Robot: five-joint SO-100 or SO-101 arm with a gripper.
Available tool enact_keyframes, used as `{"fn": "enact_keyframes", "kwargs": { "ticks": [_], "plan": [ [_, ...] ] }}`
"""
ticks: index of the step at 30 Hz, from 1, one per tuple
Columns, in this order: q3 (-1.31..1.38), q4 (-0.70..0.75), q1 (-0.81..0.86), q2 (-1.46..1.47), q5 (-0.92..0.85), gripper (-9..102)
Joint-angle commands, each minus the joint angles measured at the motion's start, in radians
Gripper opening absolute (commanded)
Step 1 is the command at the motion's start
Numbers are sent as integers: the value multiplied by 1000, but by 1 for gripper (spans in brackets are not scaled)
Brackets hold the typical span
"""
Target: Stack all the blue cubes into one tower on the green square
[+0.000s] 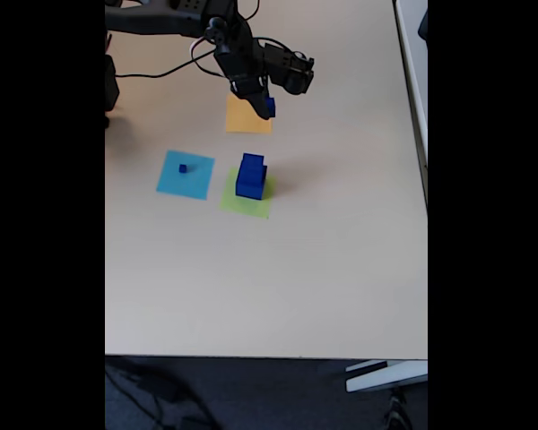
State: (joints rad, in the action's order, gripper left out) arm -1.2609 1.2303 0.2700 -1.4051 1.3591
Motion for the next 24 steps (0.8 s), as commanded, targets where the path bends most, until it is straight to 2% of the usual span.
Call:
{"fn": "enact_keyframes", "kwargs": {
  "ticks": [1, 10, 24],
  "plan": [
    [71, 2, 48, -49, -43, 2],
    [123, 0, 155, 21, -132, 1],
    [92, -3, 212, 51, -147, 1]
  ]
}}
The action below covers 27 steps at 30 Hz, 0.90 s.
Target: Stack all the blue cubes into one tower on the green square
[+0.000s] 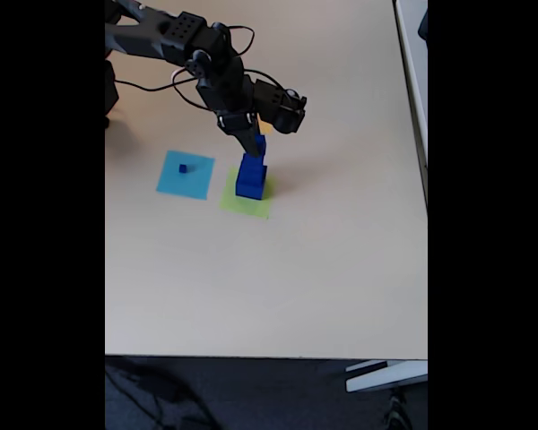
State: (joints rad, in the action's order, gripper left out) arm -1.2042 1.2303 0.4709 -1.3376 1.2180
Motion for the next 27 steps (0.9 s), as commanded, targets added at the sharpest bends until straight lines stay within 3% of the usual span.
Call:
{"fn": "enact_keyframes", "kwargs": {
  "ticks": [1, 27],
  "plan": [
    [32, -5, 15, -14, -9, 2],
    [-29, -55, 32, -3, -31, 4]
  ]
}}
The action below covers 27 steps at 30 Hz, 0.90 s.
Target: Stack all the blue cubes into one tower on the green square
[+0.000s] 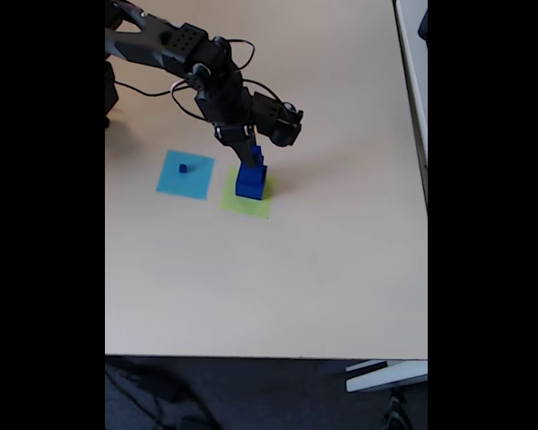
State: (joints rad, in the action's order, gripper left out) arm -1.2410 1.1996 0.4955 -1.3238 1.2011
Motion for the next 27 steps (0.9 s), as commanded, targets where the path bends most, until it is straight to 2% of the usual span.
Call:
{"fn": "enact_keyframes", "kwargs": {
  "ticks": [1, 19, 22, 27],
  "plan": [
    [8, -25, 9, -17, -14, 4],
    [5, -34, 12, -17, -23, 12],
    [5, -34, 12, -18, -26, 17],
    [5, -34, 12, -21, -29, 18]
  ]
}}
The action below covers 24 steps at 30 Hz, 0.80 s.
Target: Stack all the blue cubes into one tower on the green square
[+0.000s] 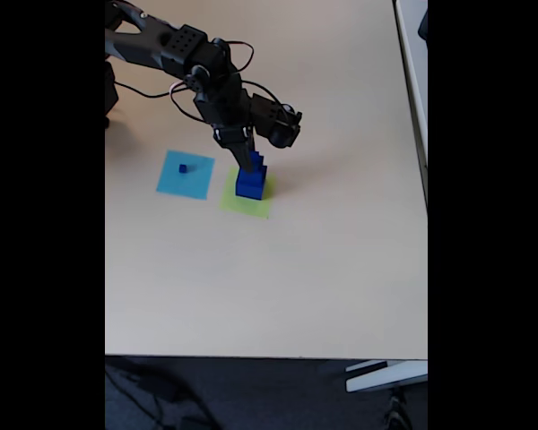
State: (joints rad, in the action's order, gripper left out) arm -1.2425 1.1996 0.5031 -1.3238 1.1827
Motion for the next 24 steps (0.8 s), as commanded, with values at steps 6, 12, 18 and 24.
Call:
{"fn": "enact_keyframes", "kwargs": {
  "ticks": [6, 12, 18, 24],
  "plan": [
    [8, -34, 5, -28, -15, 18],
    [25, -34, 2, -34, -20, 22],
    [80, -9, -8, -41, -21, 23],
    [221, 120, -20, -54, 0, 23]
  ]
}}
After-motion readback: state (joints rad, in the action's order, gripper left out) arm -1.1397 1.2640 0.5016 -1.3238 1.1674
